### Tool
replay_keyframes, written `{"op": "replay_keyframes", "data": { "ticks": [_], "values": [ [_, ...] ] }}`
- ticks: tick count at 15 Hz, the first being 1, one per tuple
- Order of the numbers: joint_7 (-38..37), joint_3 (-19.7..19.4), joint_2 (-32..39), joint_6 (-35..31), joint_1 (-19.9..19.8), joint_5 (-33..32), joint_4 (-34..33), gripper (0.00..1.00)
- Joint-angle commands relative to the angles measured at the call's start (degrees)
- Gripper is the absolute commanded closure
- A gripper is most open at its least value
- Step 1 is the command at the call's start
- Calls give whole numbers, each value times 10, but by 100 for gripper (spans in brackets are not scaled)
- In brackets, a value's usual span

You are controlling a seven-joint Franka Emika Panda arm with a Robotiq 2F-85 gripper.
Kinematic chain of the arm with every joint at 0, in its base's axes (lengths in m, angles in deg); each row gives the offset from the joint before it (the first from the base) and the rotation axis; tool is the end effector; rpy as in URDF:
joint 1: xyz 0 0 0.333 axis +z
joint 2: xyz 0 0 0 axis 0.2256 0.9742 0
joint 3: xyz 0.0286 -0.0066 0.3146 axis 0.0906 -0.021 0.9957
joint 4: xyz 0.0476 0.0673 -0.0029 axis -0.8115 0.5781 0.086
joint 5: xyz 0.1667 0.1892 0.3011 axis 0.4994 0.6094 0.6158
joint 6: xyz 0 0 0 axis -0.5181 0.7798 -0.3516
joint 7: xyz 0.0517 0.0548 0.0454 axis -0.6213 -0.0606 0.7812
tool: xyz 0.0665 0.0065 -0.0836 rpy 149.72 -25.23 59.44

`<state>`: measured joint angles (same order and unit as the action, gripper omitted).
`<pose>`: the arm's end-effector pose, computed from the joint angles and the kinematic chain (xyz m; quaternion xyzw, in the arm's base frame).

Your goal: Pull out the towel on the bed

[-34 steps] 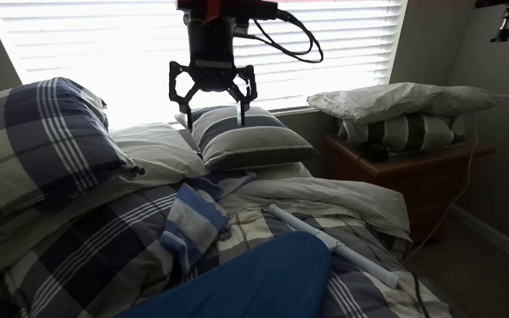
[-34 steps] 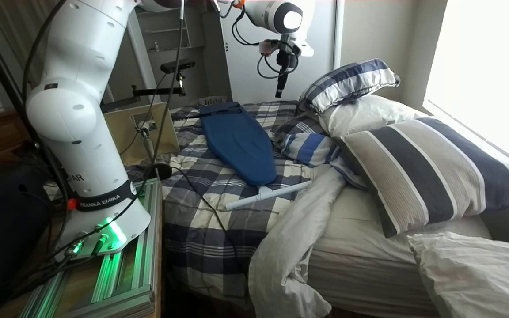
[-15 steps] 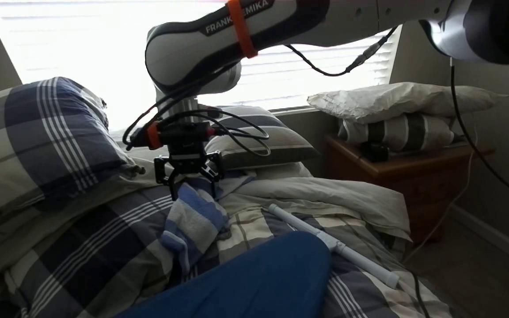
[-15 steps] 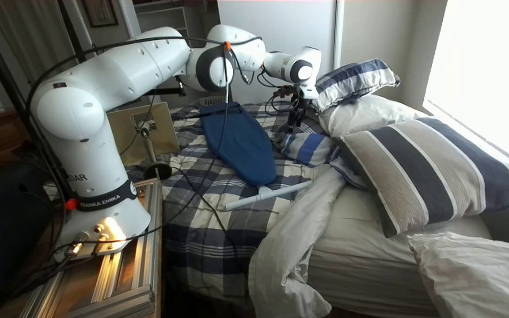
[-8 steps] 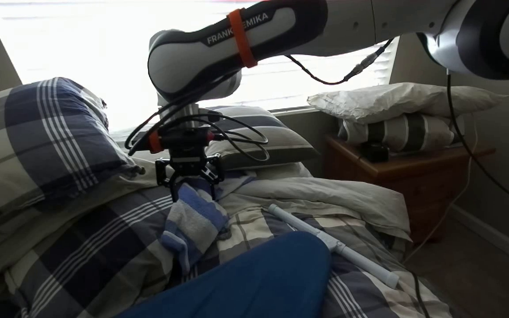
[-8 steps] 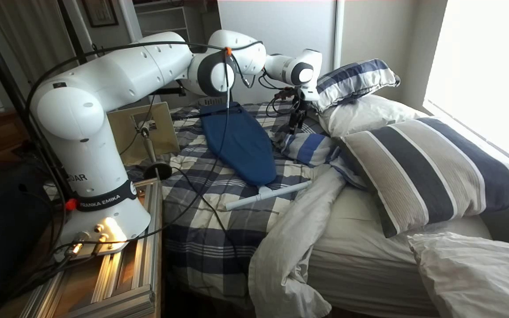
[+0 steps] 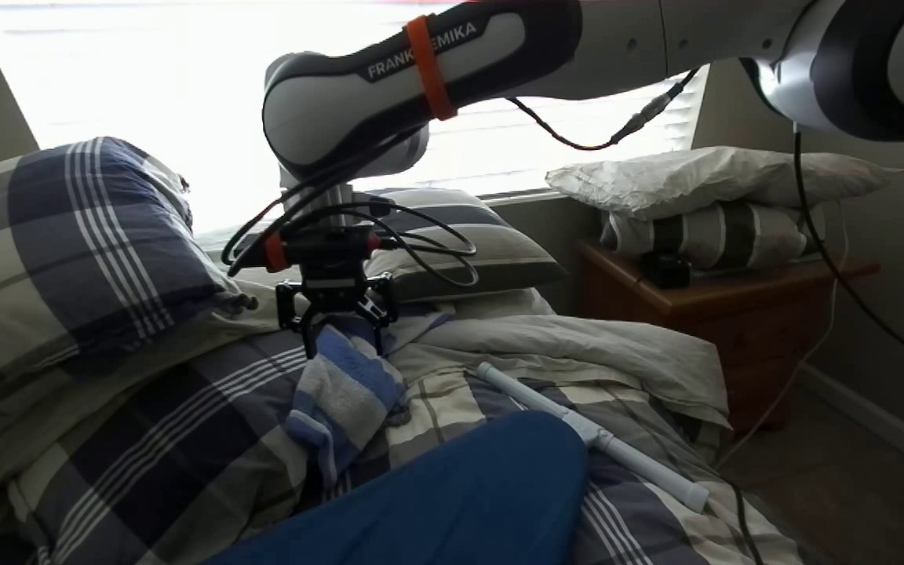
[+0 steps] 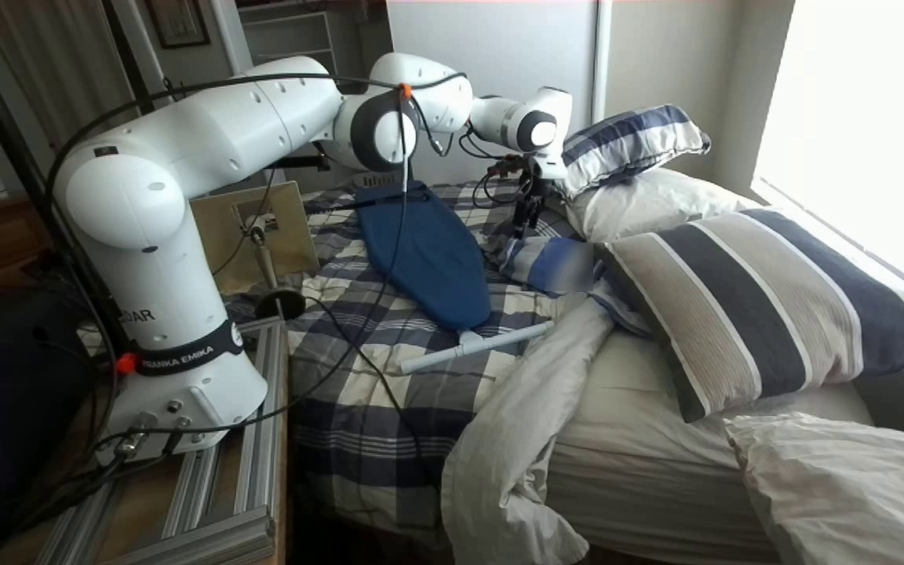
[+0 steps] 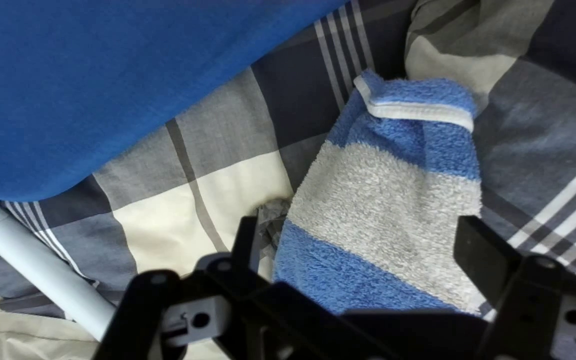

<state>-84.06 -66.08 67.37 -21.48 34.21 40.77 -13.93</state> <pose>0.7338 0.3076 0.1914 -0.8954 0.4360 0.0869 0.0248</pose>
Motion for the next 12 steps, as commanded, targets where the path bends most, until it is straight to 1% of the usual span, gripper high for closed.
{"op": "replay_keyframes", "data": {
  "ticks": [1,5,7,10,12],
  "values": [
    [-1,-1,2,-3,1,-1,-2,0],
    [-5,-3,14,-26,5,-3,-12,0],
    [-8,-12,21,-42,9,-11,-16,0],
    [-7,-29,36,-90,17,-25,-21,0],
    [-9,-39,47,-138,21,-32,-23,0]
  ]
}}
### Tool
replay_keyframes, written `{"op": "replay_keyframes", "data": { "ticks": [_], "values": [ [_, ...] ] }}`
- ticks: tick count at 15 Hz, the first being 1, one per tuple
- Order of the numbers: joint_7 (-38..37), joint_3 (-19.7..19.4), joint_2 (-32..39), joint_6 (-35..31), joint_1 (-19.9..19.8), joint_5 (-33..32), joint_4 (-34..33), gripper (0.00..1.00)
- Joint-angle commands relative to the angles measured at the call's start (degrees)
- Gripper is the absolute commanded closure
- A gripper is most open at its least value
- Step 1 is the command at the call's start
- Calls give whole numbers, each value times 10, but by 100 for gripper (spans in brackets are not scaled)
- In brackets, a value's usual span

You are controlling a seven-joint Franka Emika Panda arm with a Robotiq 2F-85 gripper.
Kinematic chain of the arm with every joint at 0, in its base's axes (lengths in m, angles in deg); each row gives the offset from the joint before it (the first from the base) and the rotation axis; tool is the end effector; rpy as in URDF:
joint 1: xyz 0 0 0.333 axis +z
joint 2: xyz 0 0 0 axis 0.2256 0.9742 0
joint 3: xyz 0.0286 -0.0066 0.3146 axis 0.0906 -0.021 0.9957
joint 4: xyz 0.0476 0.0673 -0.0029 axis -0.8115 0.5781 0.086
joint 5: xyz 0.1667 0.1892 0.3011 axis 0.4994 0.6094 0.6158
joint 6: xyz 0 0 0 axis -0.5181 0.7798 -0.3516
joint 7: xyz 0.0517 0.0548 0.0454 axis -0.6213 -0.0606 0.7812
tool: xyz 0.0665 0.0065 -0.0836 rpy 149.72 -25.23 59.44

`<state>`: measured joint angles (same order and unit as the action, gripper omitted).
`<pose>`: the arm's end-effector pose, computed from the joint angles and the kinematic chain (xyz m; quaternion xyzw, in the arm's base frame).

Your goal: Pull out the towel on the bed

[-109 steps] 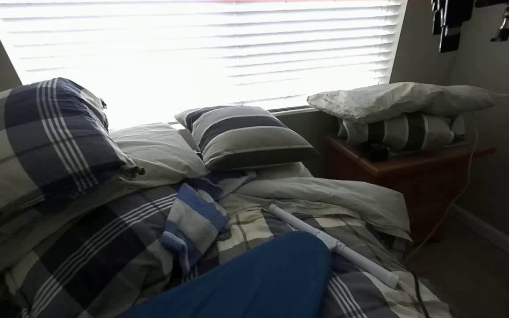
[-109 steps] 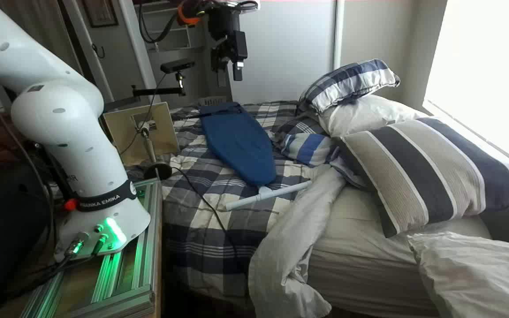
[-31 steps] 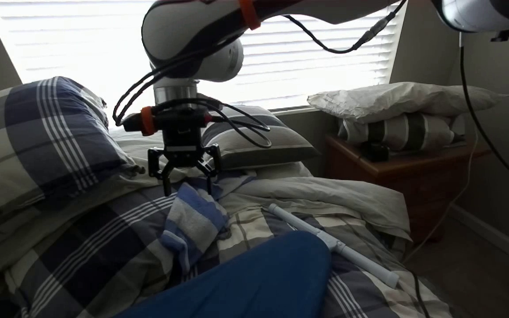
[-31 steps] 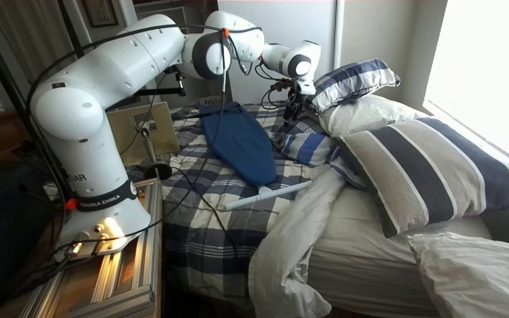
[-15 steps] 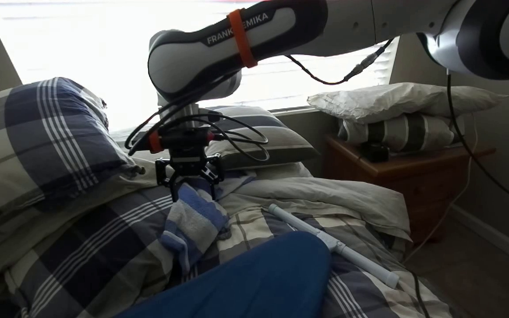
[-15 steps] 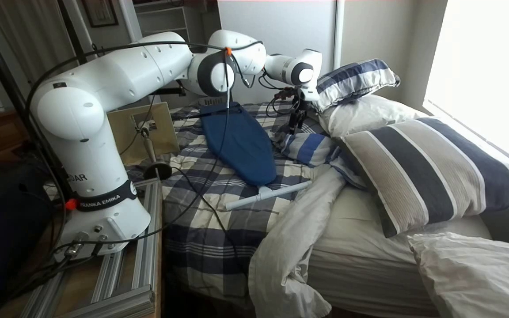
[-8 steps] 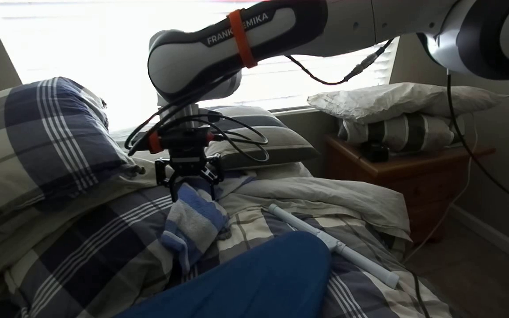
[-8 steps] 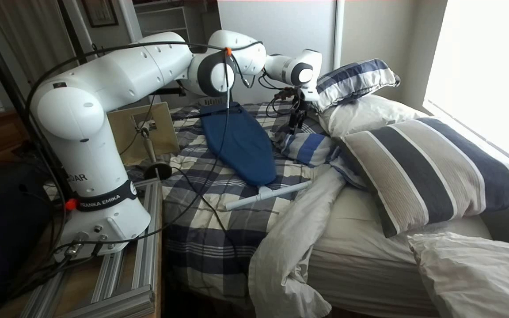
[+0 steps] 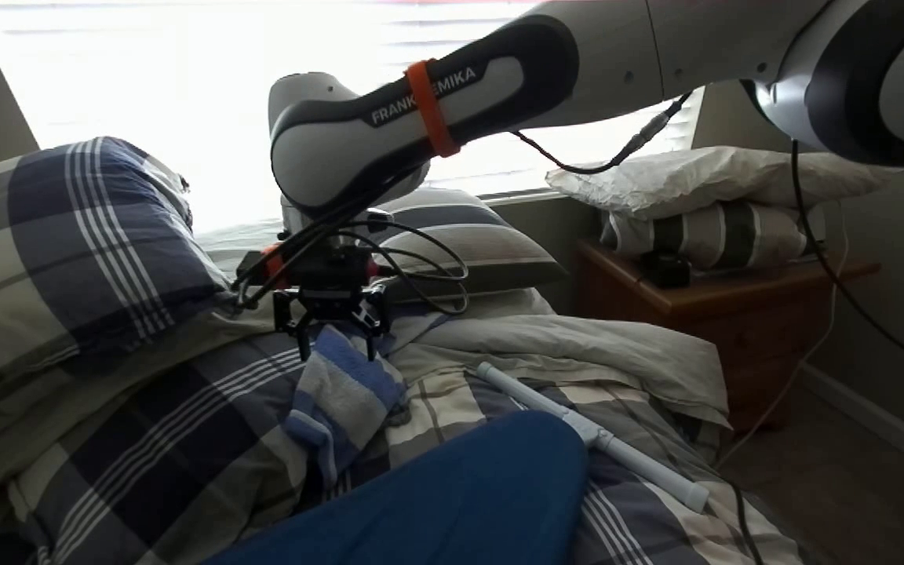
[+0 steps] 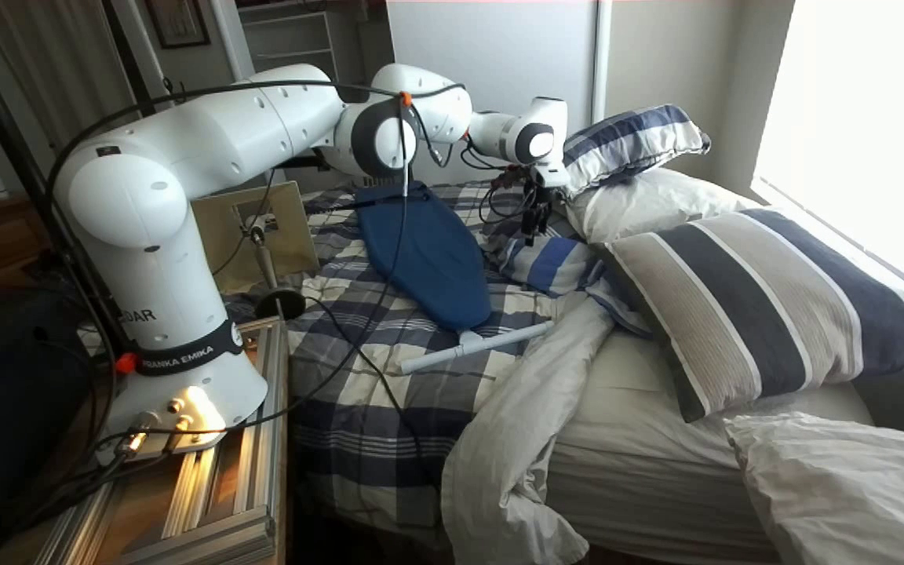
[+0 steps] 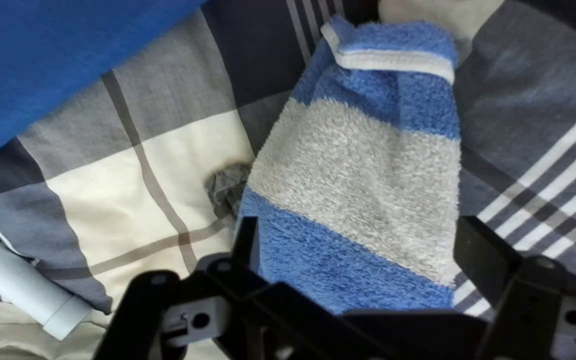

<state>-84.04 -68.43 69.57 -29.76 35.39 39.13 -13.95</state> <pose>0.7440 0.3086 0.1722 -0.8996 0.4343 0.0250 0.0394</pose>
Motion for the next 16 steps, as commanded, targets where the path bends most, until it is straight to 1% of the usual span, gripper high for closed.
{"op": "replay_keyframes", "data": {
  "ticks": [1,4,5,6,7,11,12,13,16],
  "values": [
    [-4,-18,30,-74,11,-16,-23,0],
    [7,-16,40,-114,13,-11,-20,0],
    [5,-18,40,-109,14,-12,-17,0],
    [9,-8,35,-76,11,-3,-10,0],
    [2,-16,34,-55,14,-10,-5,0],
    [-2,-24,30,14,14,-15,-4,0],
    [-2,-29,31,20,15,-17,-6,25],
    [-10,-35,33,23,16,-19,-9,26],
    [-20,-49,38,1,19,-21,-16,49]
  ]
}}
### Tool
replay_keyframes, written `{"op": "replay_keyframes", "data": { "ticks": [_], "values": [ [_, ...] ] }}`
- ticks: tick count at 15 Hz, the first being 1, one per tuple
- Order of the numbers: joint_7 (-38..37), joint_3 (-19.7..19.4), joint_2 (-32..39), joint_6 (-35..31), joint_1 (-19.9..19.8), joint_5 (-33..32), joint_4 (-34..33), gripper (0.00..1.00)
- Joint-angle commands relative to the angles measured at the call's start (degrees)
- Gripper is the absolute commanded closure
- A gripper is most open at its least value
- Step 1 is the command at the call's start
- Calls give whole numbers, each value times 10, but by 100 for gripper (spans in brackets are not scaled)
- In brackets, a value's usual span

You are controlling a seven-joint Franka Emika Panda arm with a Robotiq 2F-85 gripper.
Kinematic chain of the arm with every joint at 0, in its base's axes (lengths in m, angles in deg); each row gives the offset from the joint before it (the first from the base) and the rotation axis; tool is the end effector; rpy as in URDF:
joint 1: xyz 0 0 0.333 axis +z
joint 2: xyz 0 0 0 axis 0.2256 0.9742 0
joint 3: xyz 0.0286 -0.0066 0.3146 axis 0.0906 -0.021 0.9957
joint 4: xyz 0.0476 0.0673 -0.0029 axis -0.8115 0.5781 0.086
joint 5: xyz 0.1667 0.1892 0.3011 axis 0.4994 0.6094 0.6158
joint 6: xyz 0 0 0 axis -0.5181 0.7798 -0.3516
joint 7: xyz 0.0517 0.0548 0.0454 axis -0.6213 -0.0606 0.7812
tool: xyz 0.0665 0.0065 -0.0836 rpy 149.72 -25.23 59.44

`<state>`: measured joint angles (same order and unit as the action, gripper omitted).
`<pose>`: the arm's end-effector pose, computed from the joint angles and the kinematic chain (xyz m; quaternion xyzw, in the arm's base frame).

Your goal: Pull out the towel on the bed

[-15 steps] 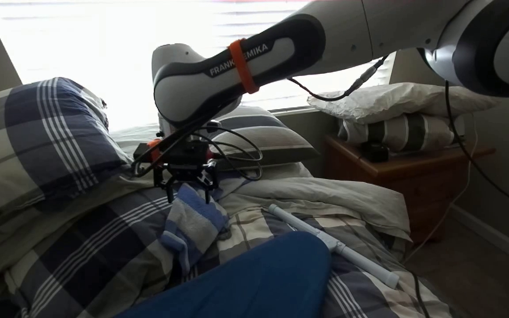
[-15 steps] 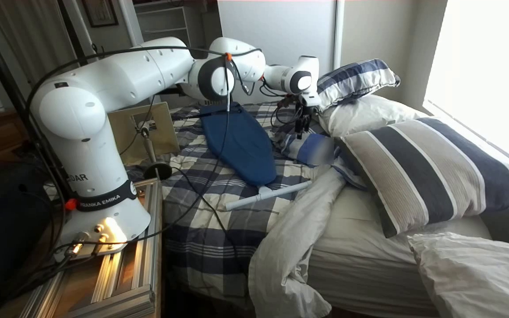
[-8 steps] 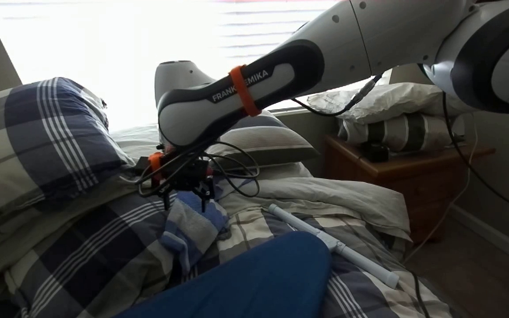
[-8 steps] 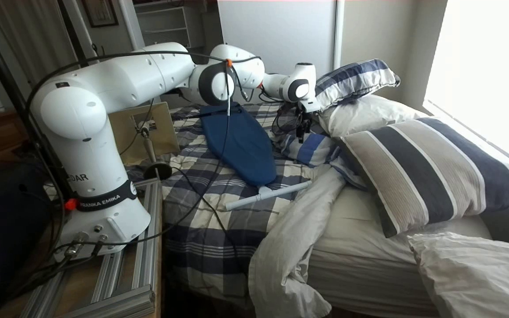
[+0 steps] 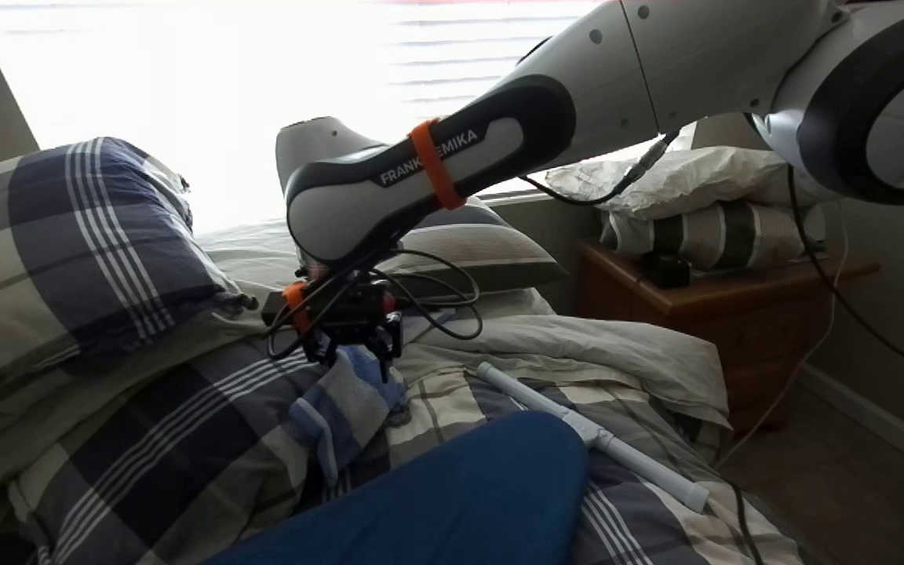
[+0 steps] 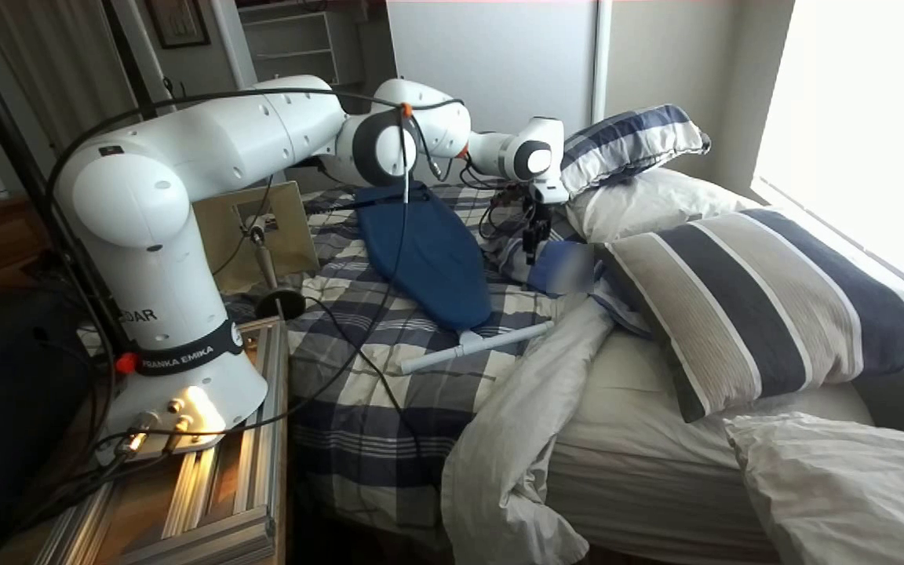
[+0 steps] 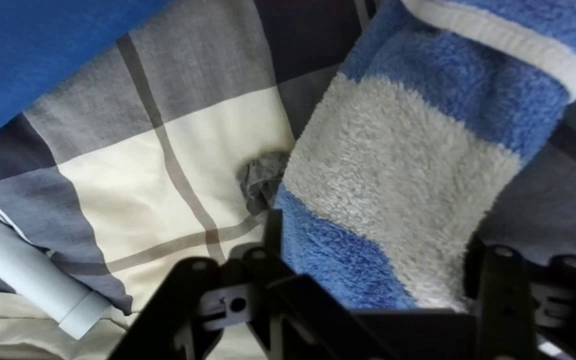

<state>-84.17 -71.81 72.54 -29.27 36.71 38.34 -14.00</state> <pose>0.7362 0.3010 0.1309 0.9027 -0.4298 -0.0187 0.0062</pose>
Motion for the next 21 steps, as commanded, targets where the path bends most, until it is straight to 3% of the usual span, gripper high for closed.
{"op": "replay_keyframes", "data": {
  "ticks": [1,6,8,18,21],
  "values": [
    [-22,-22,11,-22,8,-15,-19,56],
    [-38,-28,-1,-46,11,-3,-10,91],
    [-49,-33,-9,-42,16,-6,-6,100],
    [-86,-101,-113,-8,86,-39,66,98],
    [-107,-109,-156,-2,103,-27,125,98]
  ]
}}
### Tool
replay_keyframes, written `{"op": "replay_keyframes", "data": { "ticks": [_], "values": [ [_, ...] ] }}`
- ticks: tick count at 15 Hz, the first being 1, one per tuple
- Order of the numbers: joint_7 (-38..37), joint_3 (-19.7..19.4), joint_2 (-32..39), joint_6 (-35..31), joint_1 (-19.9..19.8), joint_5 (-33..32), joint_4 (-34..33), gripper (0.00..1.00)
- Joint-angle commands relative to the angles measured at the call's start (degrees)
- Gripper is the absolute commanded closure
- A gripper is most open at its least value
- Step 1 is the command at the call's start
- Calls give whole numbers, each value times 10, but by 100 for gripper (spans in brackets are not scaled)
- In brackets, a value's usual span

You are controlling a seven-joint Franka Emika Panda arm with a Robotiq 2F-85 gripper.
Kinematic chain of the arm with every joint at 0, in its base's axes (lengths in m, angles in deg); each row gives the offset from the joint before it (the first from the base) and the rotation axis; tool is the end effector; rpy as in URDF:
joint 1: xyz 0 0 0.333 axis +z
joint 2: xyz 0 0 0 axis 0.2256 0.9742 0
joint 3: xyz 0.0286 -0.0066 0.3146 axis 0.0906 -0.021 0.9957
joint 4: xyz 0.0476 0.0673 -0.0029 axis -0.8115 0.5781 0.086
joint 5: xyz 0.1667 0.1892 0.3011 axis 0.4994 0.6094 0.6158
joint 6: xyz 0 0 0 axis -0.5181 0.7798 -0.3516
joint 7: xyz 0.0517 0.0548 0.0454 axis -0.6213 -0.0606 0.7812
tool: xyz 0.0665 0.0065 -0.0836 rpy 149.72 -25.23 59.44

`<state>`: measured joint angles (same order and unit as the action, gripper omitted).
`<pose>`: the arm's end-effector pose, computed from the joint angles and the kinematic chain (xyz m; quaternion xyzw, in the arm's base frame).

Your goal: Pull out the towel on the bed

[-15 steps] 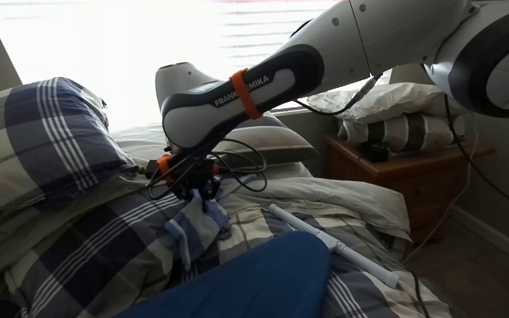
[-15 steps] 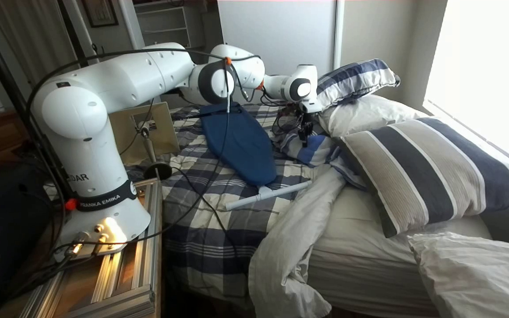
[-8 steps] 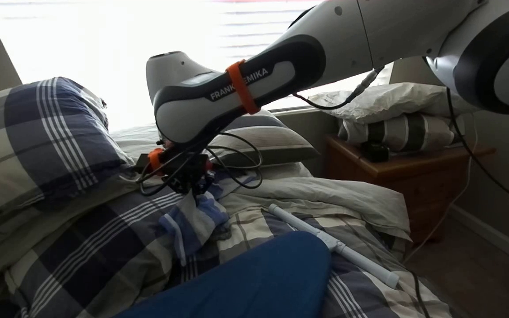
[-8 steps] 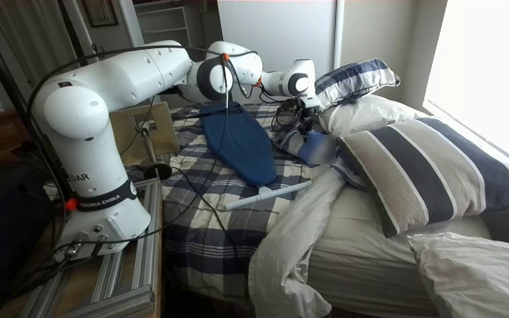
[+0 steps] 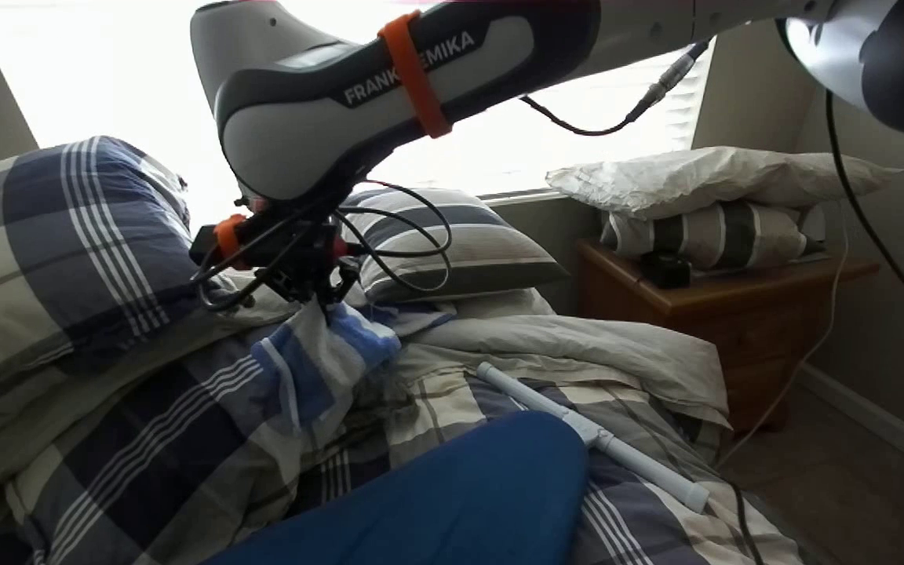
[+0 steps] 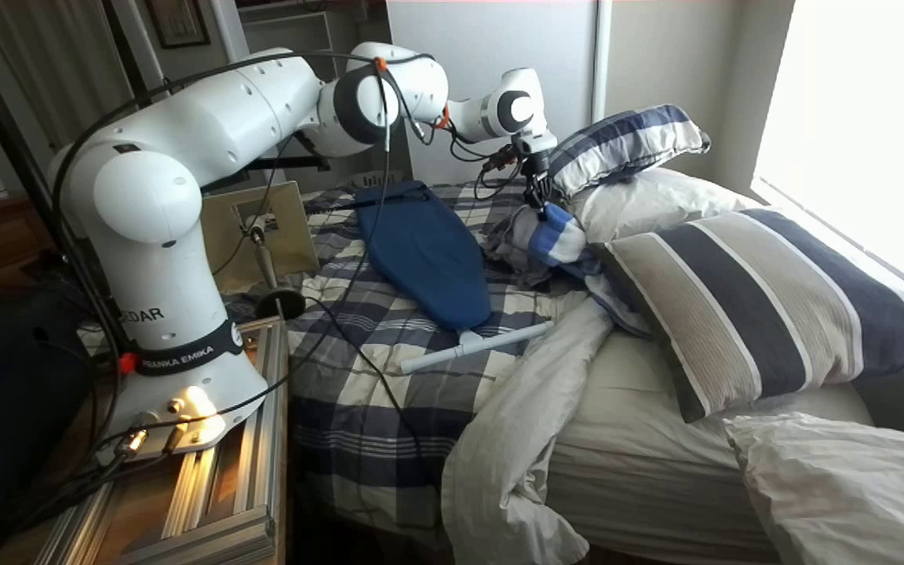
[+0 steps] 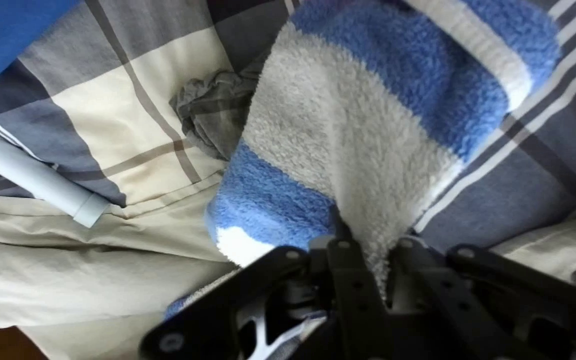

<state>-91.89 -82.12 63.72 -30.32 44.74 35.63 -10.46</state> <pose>0.7357 0.3437 0.2368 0.8894 -0.4454 0.1009 0.0224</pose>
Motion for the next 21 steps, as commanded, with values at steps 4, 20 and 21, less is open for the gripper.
{"op": "replay_keyframes", "data": {
  "ticks": [4,20,21],
  "values": [
    [-31,-3,-125,13,41,5,190,98],
    [62,112,-295,-110,15,39,532,98],
    [26,90,-232,-87,17,8,438,91]
  ]
}}
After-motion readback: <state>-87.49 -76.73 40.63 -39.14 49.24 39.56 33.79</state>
